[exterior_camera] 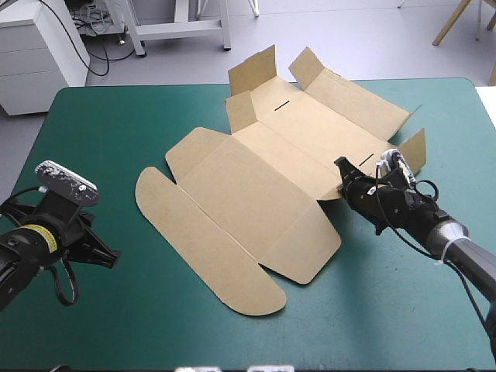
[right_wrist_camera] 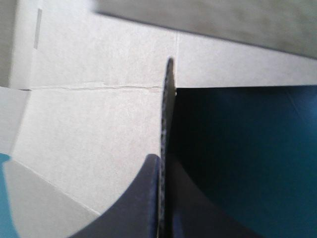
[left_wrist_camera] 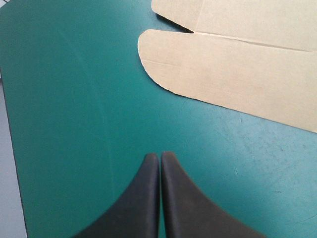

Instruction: Fold the box

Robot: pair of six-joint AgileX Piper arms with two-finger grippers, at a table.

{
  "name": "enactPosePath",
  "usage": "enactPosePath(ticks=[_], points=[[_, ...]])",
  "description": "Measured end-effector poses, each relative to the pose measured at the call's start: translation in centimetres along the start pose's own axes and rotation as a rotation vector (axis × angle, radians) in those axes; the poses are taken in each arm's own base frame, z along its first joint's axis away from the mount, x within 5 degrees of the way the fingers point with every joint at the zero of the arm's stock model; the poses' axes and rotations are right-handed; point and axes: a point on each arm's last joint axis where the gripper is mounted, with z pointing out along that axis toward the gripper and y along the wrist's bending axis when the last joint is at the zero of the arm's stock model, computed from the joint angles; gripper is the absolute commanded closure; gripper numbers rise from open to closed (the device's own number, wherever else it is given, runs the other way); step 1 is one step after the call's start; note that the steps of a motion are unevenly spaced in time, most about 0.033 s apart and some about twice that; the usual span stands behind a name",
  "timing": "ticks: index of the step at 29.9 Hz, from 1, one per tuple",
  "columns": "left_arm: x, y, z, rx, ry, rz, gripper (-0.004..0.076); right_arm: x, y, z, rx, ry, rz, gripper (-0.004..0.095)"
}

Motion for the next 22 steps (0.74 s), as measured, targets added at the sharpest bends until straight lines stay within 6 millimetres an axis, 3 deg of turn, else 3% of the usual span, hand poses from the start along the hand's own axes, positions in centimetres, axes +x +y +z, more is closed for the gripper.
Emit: enactPosePath(ticks=[5, 8, 14, 22], points=[[0.0, 0.0, 0.0, 0.0, 0.0, 0.0, 0.0734, 0.7, -1.0, 1.1, 0.09, 0.091, -0.133, 0.0917], [0.0, 0.0, 0.0, 0.0, 0.0, 0.0, 0.0734, 0.7, -0.6, 1.5, 0.107, 0.128, -0.231, 0.0907], [0.0, 0.0, 0.0, 0.001, 0.001, 0.0, 0.0734, -0.5, 1.8, 2.0, 0.18, 0.209, -0.458, 0.0907], [0.1, -0.1, 0.0, 0.015, 0.009, -0.007, 0.0734, -3.3, 5.3, 2.7, 0.355, 0.335, -0.897, 0.0908]])
